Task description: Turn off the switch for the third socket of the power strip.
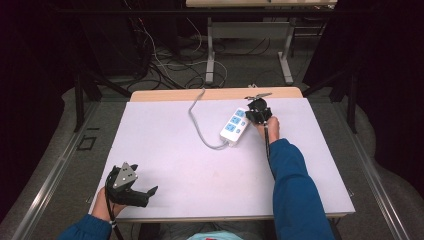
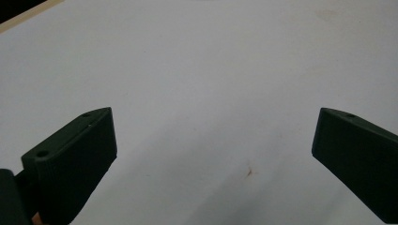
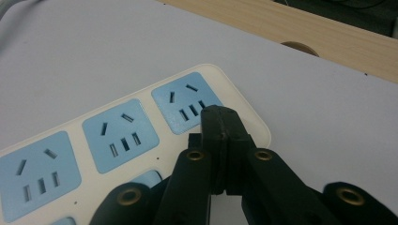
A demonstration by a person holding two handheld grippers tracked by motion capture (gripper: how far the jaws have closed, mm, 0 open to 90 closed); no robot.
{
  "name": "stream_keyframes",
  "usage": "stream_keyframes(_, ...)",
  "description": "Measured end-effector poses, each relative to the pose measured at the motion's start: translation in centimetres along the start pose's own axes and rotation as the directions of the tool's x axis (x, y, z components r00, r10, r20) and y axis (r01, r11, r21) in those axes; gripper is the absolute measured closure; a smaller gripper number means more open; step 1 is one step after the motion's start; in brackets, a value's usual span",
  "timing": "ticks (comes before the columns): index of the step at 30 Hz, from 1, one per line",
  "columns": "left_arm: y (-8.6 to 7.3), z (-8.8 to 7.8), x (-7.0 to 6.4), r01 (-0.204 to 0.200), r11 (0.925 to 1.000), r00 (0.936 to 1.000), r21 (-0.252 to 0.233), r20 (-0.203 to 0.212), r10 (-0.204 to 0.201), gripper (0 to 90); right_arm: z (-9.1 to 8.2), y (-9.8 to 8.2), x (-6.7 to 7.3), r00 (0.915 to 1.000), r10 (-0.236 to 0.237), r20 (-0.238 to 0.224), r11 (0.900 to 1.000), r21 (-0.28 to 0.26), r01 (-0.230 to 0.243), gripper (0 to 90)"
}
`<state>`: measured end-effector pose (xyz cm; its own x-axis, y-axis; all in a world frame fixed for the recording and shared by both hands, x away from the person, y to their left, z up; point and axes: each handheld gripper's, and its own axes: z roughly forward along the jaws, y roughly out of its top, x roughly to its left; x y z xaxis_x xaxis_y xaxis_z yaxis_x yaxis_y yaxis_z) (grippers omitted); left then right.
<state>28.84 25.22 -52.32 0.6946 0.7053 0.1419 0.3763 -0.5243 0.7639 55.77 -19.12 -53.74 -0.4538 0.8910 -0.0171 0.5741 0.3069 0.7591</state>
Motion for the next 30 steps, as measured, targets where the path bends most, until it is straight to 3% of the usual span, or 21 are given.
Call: stream_keyframes(30, 0.0, -0.03, -0.03, -0.001, 1.0, 1.0, 0.001, 0.0, 0.001, 0.3, 0.02, -0.04, -0.02, 1.0, 0.004, -0.003, 1.0, -0.002, -0.004, 90.0)
